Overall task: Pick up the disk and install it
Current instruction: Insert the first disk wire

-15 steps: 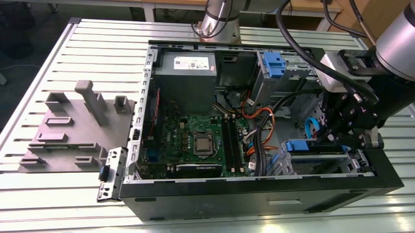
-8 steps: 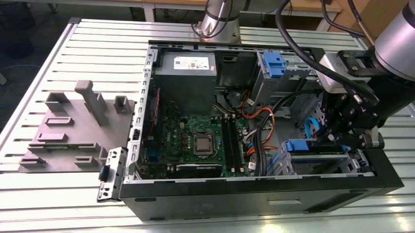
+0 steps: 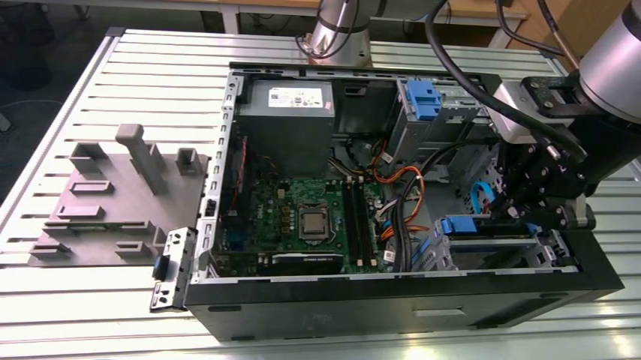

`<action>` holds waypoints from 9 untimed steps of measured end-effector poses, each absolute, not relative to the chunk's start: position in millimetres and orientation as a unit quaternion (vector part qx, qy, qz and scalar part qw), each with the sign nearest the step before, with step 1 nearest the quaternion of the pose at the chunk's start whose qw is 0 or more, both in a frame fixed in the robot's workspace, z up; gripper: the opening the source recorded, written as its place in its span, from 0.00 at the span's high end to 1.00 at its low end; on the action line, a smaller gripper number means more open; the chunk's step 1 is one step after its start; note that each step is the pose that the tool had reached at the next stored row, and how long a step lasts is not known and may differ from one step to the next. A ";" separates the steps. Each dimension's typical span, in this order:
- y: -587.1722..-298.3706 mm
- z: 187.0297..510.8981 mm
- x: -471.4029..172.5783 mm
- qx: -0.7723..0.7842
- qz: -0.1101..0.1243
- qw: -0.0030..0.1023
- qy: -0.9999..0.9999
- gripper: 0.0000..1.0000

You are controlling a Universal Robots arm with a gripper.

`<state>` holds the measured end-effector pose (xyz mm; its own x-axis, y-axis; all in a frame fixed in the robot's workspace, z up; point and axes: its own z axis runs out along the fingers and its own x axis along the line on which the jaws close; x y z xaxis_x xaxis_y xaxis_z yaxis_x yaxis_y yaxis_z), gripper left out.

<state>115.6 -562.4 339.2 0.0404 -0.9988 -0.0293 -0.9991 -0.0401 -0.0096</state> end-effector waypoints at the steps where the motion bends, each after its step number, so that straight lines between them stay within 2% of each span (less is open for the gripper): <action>1: -562.6 339.2 115.5 -0.721 0.007 0.013 0.692 0.84; 9: -563.0 338.3 115.4 -0.722 0.007 0.014 0.692 0.84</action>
<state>115.4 -563.0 338.3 0.0416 -0.9987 -0.0286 -0.9991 -0.0413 -0.0101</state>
